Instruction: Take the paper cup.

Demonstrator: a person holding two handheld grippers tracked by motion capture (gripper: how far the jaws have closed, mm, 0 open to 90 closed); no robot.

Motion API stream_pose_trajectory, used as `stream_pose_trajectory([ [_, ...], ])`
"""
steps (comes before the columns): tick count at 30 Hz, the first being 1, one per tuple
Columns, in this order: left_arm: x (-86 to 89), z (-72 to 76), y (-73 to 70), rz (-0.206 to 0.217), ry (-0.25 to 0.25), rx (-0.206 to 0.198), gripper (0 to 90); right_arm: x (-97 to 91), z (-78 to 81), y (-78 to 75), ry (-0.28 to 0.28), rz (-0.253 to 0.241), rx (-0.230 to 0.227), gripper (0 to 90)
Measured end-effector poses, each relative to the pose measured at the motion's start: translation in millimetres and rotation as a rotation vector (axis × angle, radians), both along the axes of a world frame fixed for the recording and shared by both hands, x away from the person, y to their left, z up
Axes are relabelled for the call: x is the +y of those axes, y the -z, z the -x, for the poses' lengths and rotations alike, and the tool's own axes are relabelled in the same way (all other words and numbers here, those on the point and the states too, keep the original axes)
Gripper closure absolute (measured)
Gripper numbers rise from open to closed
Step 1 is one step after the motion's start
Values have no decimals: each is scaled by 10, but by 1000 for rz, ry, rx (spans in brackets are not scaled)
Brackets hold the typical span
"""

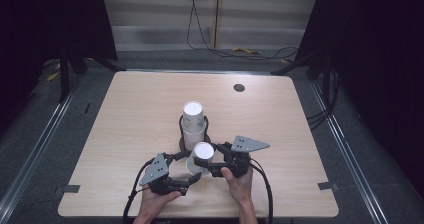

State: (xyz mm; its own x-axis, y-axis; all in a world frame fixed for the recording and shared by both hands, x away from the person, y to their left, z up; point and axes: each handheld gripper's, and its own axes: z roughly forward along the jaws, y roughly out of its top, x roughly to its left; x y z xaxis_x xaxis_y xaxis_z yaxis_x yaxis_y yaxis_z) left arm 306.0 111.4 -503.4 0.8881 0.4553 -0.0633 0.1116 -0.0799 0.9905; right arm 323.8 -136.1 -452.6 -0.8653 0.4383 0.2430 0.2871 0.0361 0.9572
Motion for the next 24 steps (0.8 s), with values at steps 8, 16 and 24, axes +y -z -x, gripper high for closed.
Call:
stream_pose_trajectory([
  [8,-45,-16,20,26,37,4,210,44,6,37,-30,-23,-1,364],
  [16,-56,-5,19,35,52,-2,221,38,38,40,-42,-36,-6,363],
  [24,-66,5,18,42,44,-3,265,45,31,46,-52,-45,-1,345],
])
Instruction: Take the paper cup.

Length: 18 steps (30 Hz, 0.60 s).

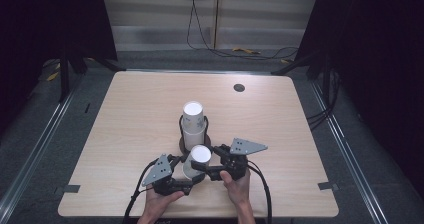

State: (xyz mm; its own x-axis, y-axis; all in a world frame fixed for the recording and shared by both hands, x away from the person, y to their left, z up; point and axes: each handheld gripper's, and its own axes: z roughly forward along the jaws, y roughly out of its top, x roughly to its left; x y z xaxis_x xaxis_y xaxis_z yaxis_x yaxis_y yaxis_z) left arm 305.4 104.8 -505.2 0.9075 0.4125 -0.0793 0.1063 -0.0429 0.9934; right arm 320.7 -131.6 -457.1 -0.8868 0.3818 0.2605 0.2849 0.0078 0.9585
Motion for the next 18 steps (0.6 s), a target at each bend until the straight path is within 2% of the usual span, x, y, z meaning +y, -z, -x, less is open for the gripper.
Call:
stream_pose_trajectory([
  [3,0,1,-3,2,-1,0,281,-2,-2,-4,0,-6,1,338],
  [5,10,-12,0,-15,1,0,285,-6,-4,-3,14,-5,4,317],
  [7,9,-17,4,-15,7,14,286,-3,-13,-7,23,-2,15,268],
  [13,36,-29,-6,-16,5,36,287,-19,-12,-32,27,11,8,223],
  [18,70,-56,-22,-39,-4,31,286,-31,-11,-50,37,17,5,203],
])
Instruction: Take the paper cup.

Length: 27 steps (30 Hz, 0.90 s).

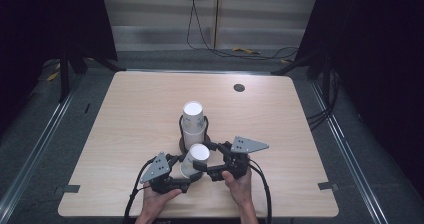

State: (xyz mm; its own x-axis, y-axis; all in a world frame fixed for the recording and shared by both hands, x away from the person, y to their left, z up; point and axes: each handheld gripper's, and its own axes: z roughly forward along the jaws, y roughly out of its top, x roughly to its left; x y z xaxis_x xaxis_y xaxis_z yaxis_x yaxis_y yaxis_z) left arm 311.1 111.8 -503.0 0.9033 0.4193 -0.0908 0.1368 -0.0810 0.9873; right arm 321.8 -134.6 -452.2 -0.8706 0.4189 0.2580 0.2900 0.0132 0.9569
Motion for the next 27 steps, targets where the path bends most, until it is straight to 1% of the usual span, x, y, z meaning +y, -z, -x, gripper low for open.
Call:
stream_pose_trajectory([
  [2,4,-10,-23,-21,5,-1,285,-17,0,-15,5,1,-5,192],
  [5,7,-17,-53,-28,6,-6,286,-38,5,-26,13,0,-7,180],
  [6,13,-31,-82,-41,10,-14,286,-64,9,-33,20,5,-11,175],
  [11,42,-57,-103,-57,3,-7,286,-119,25,-35,39,3,-13,165],
  [12,37,-68,-110,-81,-1,4,287,-141,21,-41,47,10,-17,166],
  [13,37,-68,-110,-81,-1,4,286,-141,21,-41,47,10,-17,166],
  [14,32,-80,-120,-95,7,4,286,-163,11,-65,50,21,-23,165],
  [17,28,-89,-127,-97,8,8,286,-187,12,-94,50,21,-29,164],
  [18,39,-101,-142,-122,10,12,286,-208,16,-113,53,34,-30,164],
  [19,39,-101,-142,-122,10,12,286,-217,14,-113,50,41,-29,164],
  [21,53,-118,-160,-140,9,14,286,-233,15,-108,49,54,-23,164],
  [22,53,-124,-160,-137,5,16,286,-240,13,-103,48,59,-24,164],
  [25,77,-142,-175,-156,3,19,286,-268,18,-87,48,73,-18,164],
  [26,83,-147,-177,-155,0,16,286,-279,24,-80,49,78,-16,164],
  [27,92,-151,-182,-159,3,22,286,-288,27,-71,46,79,-15,164],
])
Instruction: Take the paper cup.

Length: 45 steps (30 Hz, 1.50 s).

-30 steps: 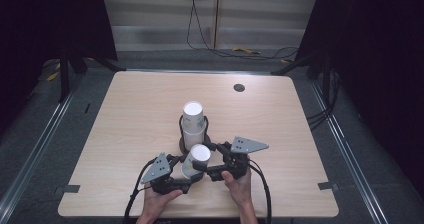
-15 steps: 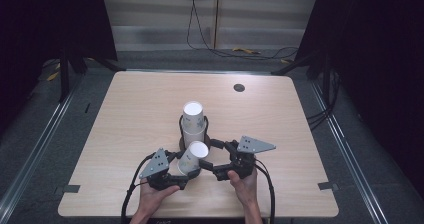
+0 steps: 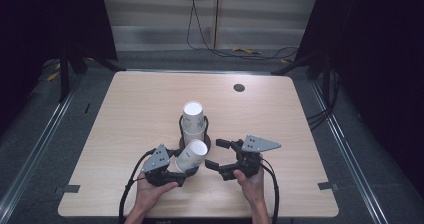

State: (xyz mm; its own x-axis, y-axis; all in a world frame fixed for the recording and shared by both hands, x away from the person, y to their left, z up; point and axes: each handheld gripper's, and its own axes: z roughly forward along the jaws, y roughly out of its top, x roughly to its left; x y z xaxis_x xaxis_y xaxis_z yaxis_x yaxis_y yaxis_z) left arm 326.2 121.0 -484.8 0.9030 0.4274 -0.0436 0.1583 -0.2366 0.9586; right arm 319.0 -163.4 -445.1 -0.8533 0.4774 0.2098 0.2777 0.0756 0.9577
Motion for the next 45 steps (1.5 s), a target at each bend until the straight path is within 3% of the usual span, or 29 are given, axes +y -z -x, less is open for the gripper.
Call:
stream_pose_trajectory([
  [6,37,-16,-32,-44,1,12,288,-36,7,39,-2,18,15,144],
  [13,26,-36,-110,-90,38,1,288,-92,21,42,-7,49,20,142],
  [16,26,-50,-123,-105,49,2,288,-101,26,46,-9,56,26,151],
  [17,20,-58,-138,-136,47,0,287,-103,27,50,-16,70,25,166],
  [19,11,-65,-149,-145,65,2,287,-100,31,53,-8,87,26,193],
  [28,17,-93,-186,-200,60,6,288,-91,25,58,-16,128,23,226],
  [29,4,-103,-213,-235,71,3,288,-82,28,50,-24,148,28,232],
  [30,4,-103,-213,-235,71,3,288,-82,28,50,-24,148,28,232],
  [31,-8,-102,-237,-263,68,-9,288,-74,20,44,-35,171,35,243],
  [35,-14,-113,-246,-263,77,-5,288,-48,9,38,-55,201,59,216],
  [40,-44,-114,-292,-332,101,-18,288,11,-6,28,-71,259,66,207],
  [44,-25,-135,-340,-311,121,-12,290,33,-13,8,-77,285,64,205],
  [45,-26,-129,-336,-326,122,-9,290,39,-14,2,-83,288,62,206],
])
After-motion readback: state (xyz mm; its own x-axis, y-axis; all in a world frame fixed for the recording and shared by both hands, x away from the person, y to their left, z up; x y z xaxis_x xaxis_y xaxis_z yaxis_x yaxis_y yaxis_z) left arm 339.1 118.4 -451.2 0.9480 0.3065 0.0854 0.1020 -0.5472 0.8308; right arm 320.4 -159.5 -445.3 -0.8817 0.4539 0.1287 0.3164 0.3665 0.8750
